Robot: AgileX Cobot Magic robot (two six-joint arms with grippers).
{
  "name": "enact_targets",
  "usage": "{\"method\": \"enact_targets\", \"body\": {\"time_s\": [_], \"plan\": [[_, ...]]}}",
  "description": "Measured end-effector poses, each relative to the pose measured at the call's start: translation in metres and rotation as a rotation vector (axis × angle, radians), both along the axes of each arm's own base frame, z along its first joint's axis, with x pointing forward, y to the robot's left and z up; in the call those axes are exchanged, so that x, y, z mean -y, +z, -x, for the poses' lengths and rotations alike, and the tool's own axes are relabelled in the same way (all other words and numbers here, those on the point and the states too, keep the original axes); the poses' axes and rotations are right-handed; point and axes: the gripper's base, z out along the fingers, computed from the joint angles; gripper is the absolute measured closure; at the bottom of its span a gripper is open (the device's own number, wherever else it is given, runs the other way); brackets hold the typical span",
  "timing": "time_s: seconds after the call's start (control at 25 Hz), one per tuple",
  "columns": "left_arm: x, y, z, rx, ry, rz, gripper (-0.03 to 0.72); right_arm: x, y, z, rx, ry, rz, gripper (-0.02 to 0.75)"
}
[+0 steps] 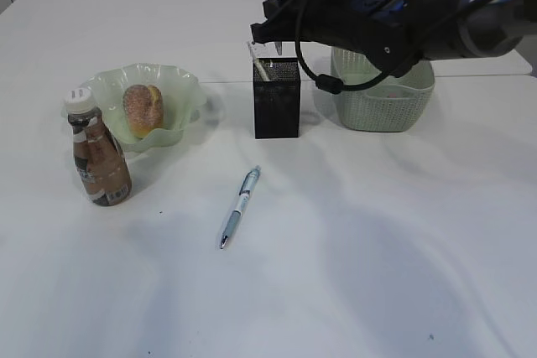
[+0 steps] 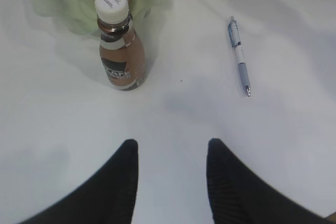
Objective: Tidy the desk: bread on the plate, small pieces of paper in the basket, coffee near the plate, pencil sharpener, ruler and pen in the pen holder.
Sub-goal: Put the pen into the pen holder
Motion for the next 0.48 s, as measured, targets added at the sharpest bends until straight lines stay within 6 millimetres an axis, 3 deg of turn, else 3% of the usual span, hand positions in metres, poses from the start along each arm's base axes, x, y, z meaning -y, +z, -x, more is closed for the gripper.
{"method": "enact_targets", "body": {"time_s": [0.48], "plan": [[0.001, -0.001, -0.003, 0.008, 0.001, 0.003, 0.386, 0.001, -0.023, -0.017, -0.013, -0.01, 0.022, 0.646]]}}
